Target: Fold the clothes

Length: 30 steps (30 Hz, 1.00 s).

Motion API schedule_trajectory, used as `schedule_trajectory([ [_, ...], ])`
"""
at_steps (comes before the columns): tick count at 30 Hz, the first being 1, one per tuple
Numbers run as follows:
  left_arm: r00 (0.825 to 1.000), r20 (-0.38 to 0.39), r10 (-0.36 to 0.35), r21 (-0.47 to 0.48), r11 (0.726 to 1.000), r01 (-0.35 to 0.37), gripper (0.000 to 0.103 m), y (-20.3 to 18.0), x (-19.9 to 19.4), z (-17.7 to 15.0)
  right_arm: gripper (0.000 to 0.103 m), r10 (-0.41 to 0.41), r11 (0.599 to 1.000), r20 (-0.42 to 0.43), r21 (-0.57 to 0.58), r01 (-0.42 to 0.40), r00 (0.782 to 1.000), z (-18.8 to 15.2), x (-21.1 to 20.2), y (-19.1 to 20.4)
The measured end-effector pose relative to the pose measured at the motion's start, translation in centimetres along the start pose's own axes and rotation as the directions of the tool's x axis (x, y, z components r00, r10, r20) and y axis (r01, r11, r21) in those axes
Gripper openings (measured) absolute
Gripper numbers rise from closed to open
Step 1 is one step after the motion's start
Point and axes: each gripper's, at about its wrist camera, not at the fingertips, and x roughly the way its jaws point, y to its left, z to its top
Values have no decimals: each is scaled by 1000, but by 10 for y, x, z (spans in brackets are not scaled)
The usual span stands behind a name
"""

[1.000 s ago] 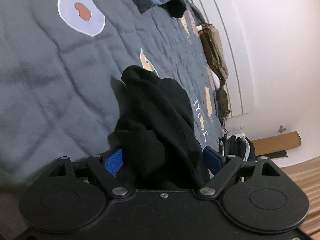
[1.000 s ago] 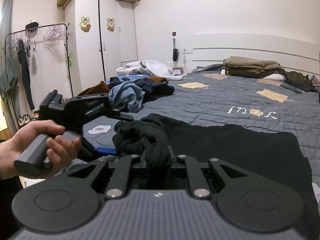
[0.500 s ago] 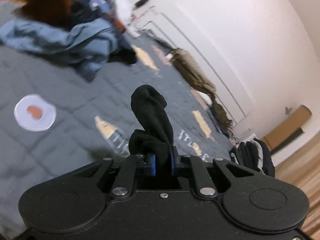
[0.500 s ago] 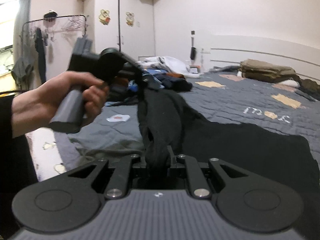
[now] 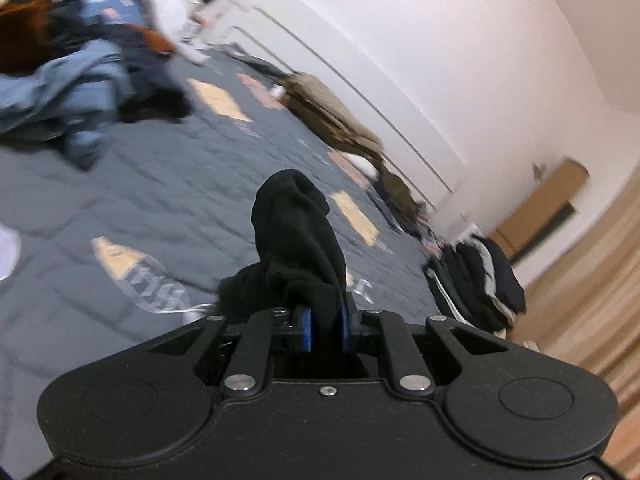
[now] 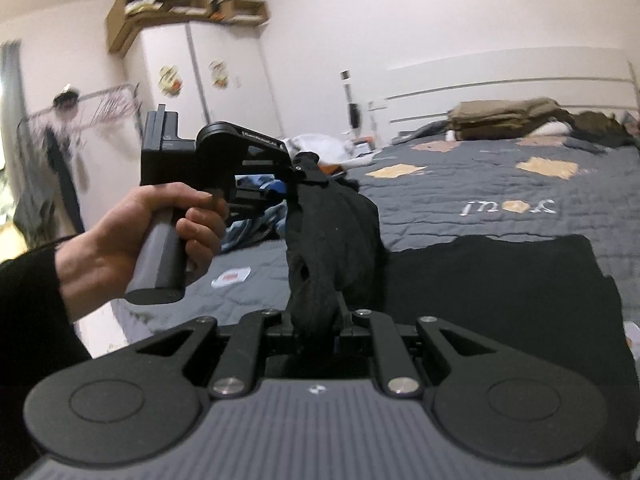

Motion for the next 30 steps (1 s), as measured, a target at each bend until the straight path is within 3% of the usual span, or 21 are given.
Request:
schedule_trajectory([
  [5, 998, -50, -38, 122, 992, 44, 13, -56, 35, -8, 13, -41, 994, 47, 107, 36, 998, 5, -22, -26],
  [11, 988, -145, -44, 224, 972, 76, 13, -110, 92, -44, 13, -136, 963, 68, 242, 116, 988, 1, -50, -67],
  [18, 972, -236, -12, 275, 958, 79, 12, -142, 149, -95, 13, -221, 898, 8, 392, 200, 975, -17, -65, -112],
  [23, 958, -283, 47, 286, 958, 38, 15, -142, 177, -118, 13, -282, 855, -84, 431, 290, 956, -33, -64, -134],
  [24, 958, -283, 51, 279, 960, 31, 17, -141, 177, -120, 13, -285, 847, -101, 440, 299, 953, -35, -62, -138],
  [29, 970, -241, 43, 275, 961, 26, 58, -146, 158, -113, 15, -280, 833, -154, 451, 320, 947, -43, -62, -150],
  [30, 974, -226, 31, 279, 960, 34, 58, -147, 150, -109, 15, -289, 834, -159, 442, 330, 944, -43, -63, -149],
])
